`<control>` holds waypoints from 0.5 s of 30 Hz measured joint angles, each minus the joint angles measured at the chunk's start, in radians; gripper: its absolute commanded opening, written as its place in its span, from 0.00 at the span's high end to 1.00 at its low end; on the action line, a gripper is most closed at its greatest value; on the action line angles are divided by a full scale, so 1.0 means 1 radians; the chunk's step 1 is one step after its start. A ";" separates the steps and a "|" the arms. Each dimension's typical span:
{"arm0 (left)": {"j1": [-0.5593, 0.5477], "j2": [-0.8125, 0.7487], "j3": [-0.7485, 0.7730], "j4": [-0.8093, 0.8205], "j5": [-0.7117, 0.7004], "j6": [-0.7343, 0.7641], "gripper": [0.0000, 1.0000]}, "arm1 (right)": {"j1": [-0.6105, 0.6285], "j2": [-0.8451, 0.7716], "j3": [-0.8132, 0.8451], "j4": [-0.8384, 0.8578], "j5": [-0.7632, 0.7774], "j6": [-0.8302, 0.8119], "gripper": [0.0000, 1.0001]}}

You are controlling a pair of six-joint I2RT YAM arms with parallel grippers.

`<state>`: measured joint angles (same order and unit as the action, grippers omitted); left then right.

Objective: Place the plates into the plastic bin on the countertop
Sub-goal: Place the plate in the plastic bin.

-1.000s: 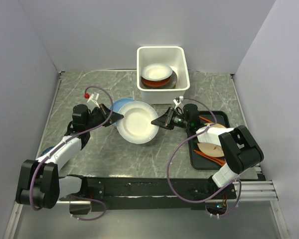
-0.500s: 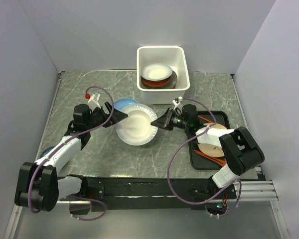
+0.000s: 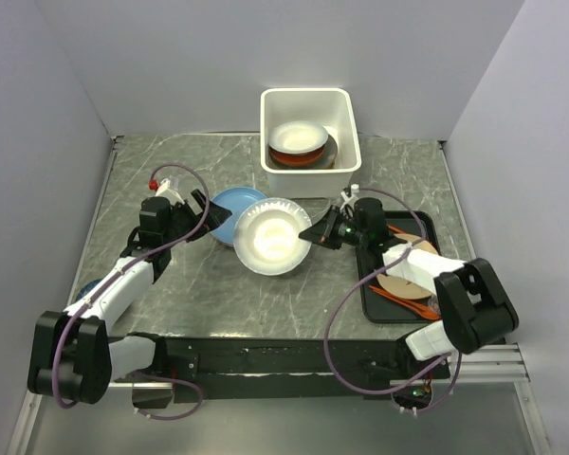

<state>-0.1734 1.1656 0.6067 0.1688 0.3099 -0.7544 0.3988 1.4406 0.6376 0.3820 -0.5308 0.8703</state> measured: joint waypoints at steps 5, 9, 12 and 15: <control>0.015 0.025 0.000 -0.021 -0.039 -0.002 0.01 | -0.039 -0.098 0.023 -0.074 0.006 -0.019 1.00; 0.019 0.051 0.000 -0.032 -0.043 -0.002 0.01 | -0.072 -0.126 0.084 -0.106 -0.001 -0.027 1.00; 0.019 0.055 0.000 -0.042 -0.045 -0.002 0.01 | -0.108 -0.127 0.130 -0.114 -0.017 -0.027 1.00; 0.019 0.055 0.000 -0.058 -0.047 -0.002 0.01 | -0.146 -0.114 0.182 -0.122 -0.029 -0.026 1.00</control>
<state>-0.1539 1.2201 0.6067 0.1112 0.2630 -0.7563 0.2531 1.3270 0.8192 0.2596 -0.5598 0.8440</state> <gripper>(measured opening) 0.993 0.082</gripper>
